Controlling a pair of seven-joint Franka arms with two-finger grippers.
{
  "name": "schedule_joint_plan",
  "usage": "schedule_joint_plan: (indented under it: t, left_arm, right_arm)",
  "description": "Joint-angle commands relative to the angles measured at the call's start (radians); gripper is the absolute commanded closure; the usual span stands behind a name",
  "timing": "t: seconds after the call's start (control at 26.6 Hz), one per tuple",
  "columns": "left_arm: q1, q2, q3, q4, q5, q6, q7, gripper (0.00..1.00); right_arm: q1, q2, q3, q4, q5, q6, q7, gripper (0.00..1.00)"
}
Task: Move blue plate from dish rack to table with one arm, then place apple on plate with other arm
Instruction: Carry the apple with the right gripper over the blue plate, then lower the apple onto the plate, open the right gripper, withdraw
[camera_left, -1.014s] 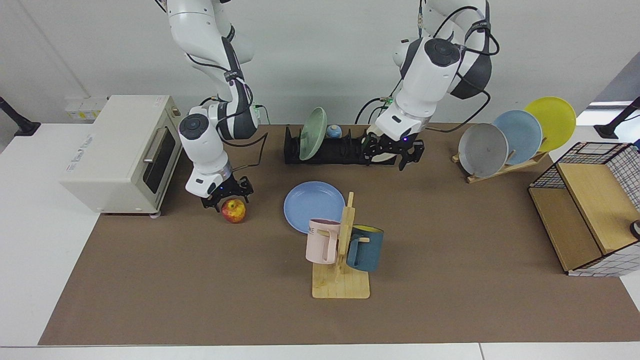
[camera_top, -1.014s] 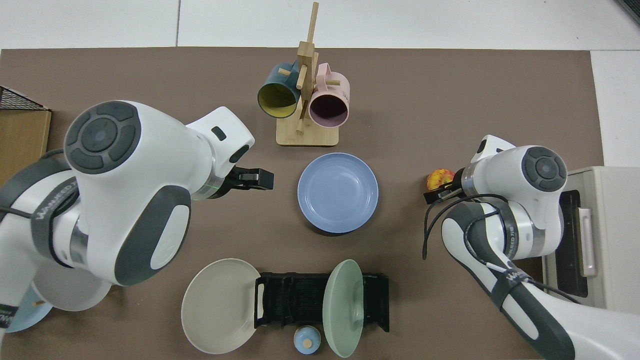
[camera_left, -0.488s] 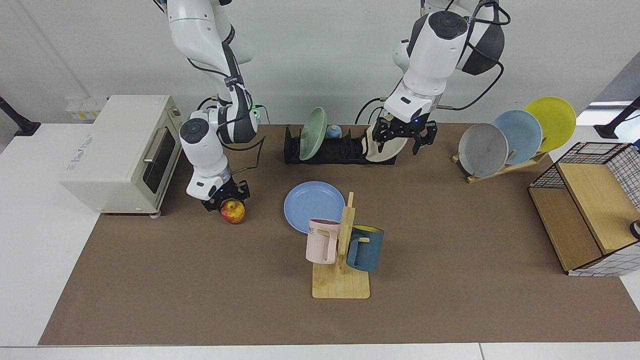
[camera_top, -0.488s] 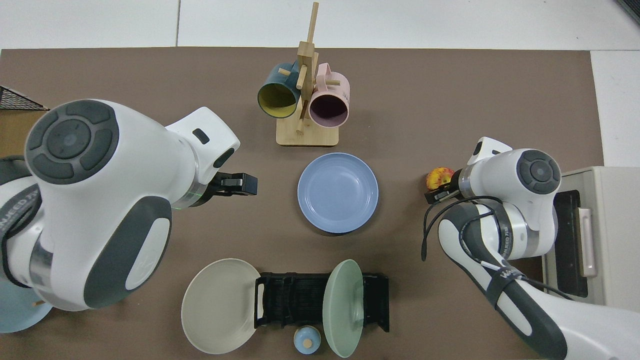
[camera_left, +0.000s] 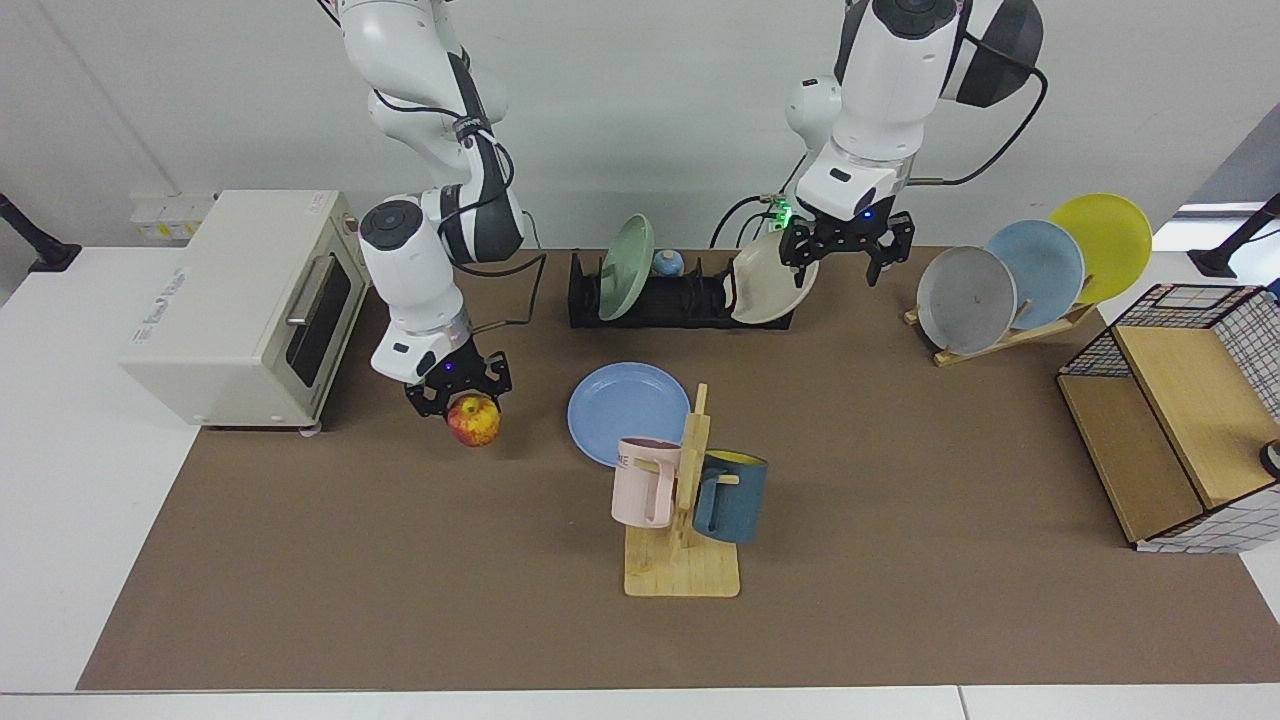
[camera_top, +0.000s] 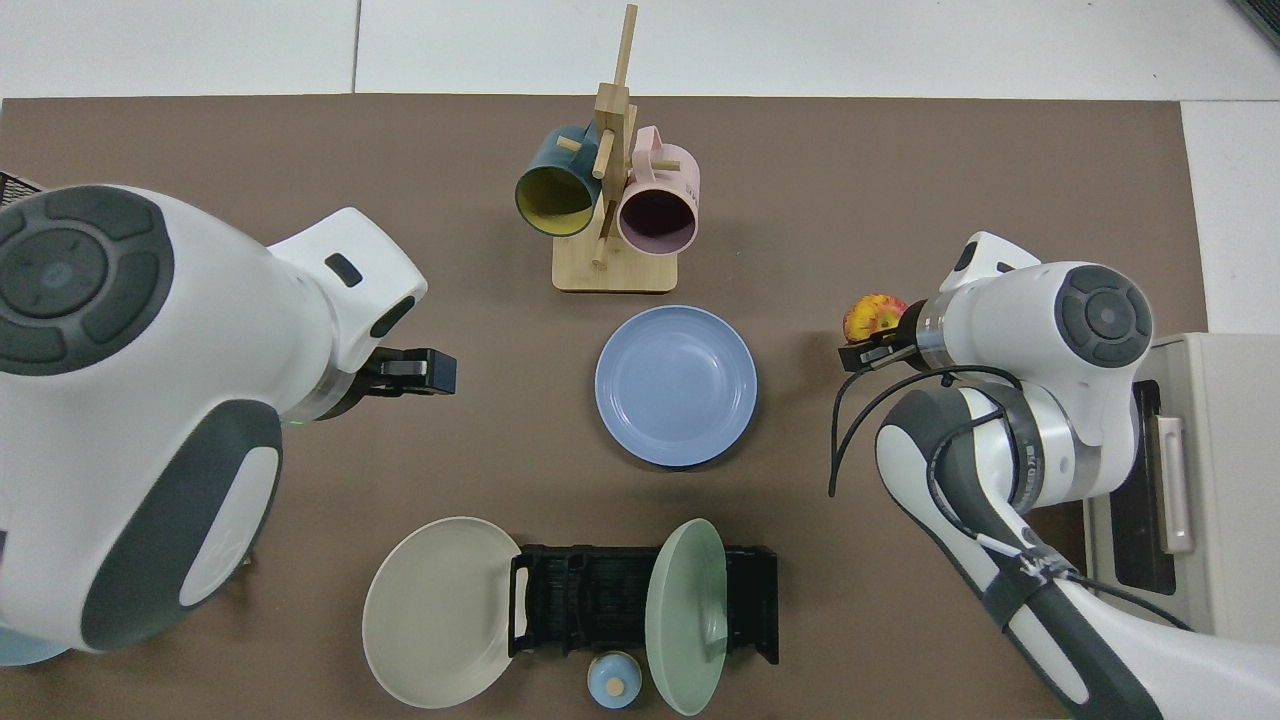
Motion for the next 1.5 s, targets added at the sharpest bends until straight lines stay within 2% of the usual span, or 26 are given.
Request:
schedule_joint_plan:
  t: [0.0,0.15,0.3,0.45,0.64,0.98,1.47]
  left_arm:
    - [0.005,-0.004,0.03,0.05,0.048,-0.073,0.064,0.0]
    - [-0.006,-0.001,0.07,0.072,0.032,-0.072,0.083,0.0]
    - [-0.009,0.009,0.074,0.095,0.028,-0.072,0.086,0.0]
    - [-0.009,0.017,0.074,0.148,0.007,-0.095,0.109,0.0]
    - [-0.001,0.022,0.076,0.214,-0.05,-0.161,0.11,0.0]
    - [0.005,0.006,0.082,0.204,-0.088,-0.19,0.11,0.0]
    - [0.006,-0.009,0.074,0.201,-0.077,-0.198,0.103,0.0]
  right_arm:
    - [0.088,0.01,-0.001,0.064,0.0,-0.024,0.112,1.0]
    - [0.131,0.046,0.004,0.121,0.0,-0.022,0.208,1.0]
    - [0.202,0.092,0.004,0.157,0.003,-0.009,0.325,1.0]
    - [0.28,0.135,-0.001,0.16,0.005,0.016,0.458,1.0]
    - [0.313,0.168,0.001,0.14,0.0,0.088,0.524,1.0]
    - [0.334,0.207,0.002,0.124,0.003,0.129,0.551,1.0]
    - [0.334,0.195,0.004,0.065,0.017,0.132,0.574,1.0]
